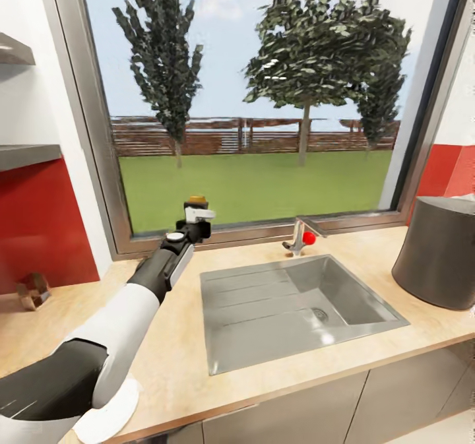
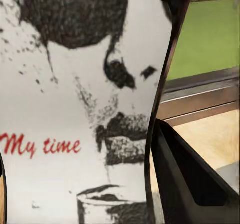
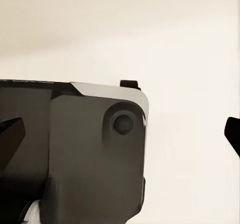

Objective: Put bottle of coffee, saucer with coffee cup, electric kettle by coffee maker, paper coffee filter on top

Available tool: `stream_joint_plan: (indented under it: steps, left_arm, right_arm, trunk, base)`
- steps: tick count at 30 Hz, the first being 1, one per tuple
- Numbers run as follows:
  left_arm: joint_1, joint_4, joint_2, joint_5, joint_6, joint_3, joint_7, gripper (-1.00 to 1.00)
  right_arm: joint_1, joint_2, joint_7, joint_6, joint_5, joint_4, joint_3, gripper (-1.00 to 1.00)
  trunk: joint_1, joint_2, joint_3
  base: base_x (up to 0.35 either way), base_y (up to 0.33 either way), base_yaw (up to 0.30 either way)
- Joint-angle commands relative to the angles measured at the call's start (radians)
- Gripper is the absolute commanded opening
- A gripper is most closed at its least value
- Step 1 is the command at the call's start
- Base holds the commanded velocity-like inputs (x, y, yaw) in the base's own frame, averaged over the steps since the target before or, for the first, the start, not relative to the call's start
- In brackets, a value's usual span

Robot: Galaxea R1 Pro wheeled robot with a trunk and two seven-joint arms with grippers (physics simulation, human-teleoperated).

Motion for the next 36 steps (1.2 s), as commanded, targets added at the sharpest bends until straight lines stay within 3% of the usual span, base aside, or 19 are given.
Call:
stream_joint_plan:
  steps: [1,5,10,13,15,19,24,36]
  left_arm:
    - [0.011,-0.002,0.000,0.002,-0.005,-0.006,0.005,-1.00]
    - [0.057,-0.002,0.000,-0.002,-0.022,-0.008,-0.025,-1.00]
    - [0.082,-0.001,0.003,-0.006,-0.038,-0.010,-0.164,-1.00]
    - [0.092,0.010,0.007,-0.039,-0.044,-0.016,-0.249,-1.00]
    - [0.101,0.013,0.008,-0.063,-0.046,-0.022,-0.269,-1.00]
    - [0.124,0.014,0.007,-0.101,-0.075,-0.029,-0.284,-1.00]
    - [0.135,0.025,0.004,-0.105,-0.137,-0.030,-0.284,-1.00]
    - [0.179,0.030,0.001,-0.104,-0.146,-0.030,-0.290,-1.00]
  right_arm:
    - [0.000,0.000,0.000,-0.002,-0.010,0.000,0.008,1.00]
    - [0.000,0.000,0.000,-0.002,-0.010,0.000,0.009,1.00]
    - [0.000,0.000,0.000,-0.002,-0.010,0.000,0.010,1.00]
    - [0.000,0.000,0.000,-0.002,-0.011,0.000,0.010,1.00]
    - [0.000,0.000,0.000,-0.002,-0.011,0.000,0.010,1.00]
    - [0.000,0.001,0.000,-0.002,-0.011,-0.001,0.010,1.00]
    - [0.000,0.000,0.000,-0.002,-0.006,-0.002,0.011,1.00]
    - [0.000,0.000,0.000,-0.002,-0.007,-0.004,0.012,1.00]
  trunk:
    - [0.000,-0.001,0.000]
    - [0.000,-0.001,0.000]
    - [0.000,-0.001,0.000]
    - [0.000,-0.001,0.000]
    - [0.000,-0.001,0.000]
    - [0.000,-0.001,0.000]
    - [0.000,-0.001,0.000]
    - [0.000,-0.001,0.000]
  base:
    - [0.000,-0.273,0.000]
    - [0.000,-0.273,0.000]
    - [0.000,-0.273,0.000]
    - [0.000,-0.273,0.000]
    - [0.000,-0.273,0.000]
    - [0.001,-0.273,0.000]
    - [0.065,-0.273,0.000]
    - [0.085,-0.273,0.000]
